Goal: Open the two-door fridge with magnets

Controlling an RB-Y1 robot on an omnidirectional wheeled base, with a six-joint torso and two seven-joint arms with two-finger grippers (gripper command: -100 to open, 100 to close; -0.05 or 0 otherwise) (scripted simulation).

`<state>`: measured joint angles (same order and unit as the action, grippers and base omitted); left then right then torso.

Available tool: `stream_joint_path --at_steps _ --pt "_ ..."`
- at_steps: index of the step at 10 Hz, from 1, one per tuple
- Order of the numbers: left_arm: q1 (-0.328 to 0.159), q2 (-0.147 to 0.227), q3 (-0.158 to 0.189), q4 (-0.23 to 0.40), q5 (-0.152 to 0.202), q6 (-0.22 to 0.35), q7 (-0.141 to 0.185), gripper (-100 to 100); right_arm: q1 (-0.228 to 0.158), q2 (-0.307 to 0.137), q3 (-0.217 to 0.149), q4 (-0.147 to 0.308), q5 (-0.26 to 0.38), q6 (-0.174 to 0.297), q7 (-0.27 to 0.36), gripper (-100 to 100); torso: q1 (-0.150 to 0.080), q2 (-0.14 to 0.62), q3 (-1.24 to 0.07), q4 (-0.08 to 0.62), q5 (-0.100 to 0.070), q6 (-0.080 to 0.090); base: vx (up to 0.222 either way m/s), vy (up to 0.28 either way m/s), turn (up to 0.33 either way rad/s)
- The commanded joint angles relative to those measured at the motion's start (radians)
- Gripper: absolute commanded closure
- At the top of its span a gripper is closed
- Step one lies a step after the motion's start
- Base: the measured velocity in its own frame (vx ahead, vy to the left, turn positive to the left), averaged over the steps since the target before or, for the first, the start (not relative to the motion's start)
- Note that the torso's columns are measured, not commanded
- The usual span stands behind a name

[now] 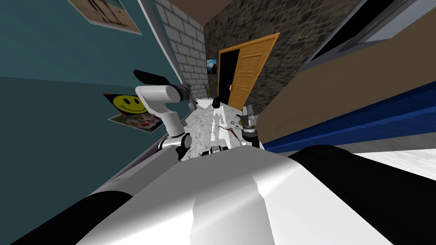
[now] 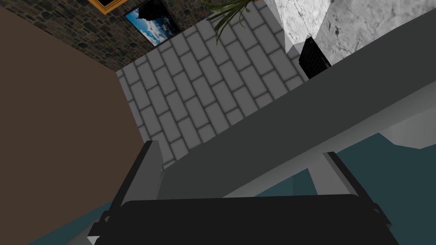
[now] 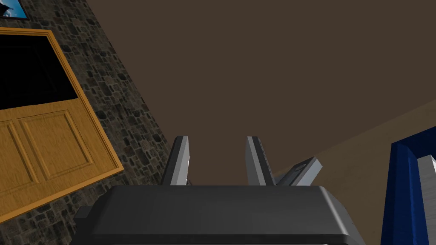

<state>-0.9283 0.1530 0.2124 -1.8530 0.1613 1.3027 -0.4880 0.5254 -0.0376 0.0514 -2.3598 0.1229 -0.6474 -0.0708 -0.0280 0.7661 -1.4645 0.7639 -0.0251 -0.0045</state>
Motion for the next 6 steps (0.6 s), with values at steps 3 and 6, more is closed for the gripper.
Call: stream_joint_path --at_steps 3,6 --pt "-0.044 0.038 0.057 0.037 0.01 -0.009 -0.037 -100 0.0 0.0 0.0 0.0 0.0 0.0 0.0 0 0.003 0.001 0.002 0.0 0.001 -0.002 -0.032 -0.01 -0.036" --pt "-0.073 0.062 0.109 0.091 0.027 -0.029 -0.057 -100 0.0 0.0 0.0 0.0 0.0 0.0 0.0 0 0.003 0.003 0.002 0.002 0.001 0.0 -0.02 -0.002 -0.047"
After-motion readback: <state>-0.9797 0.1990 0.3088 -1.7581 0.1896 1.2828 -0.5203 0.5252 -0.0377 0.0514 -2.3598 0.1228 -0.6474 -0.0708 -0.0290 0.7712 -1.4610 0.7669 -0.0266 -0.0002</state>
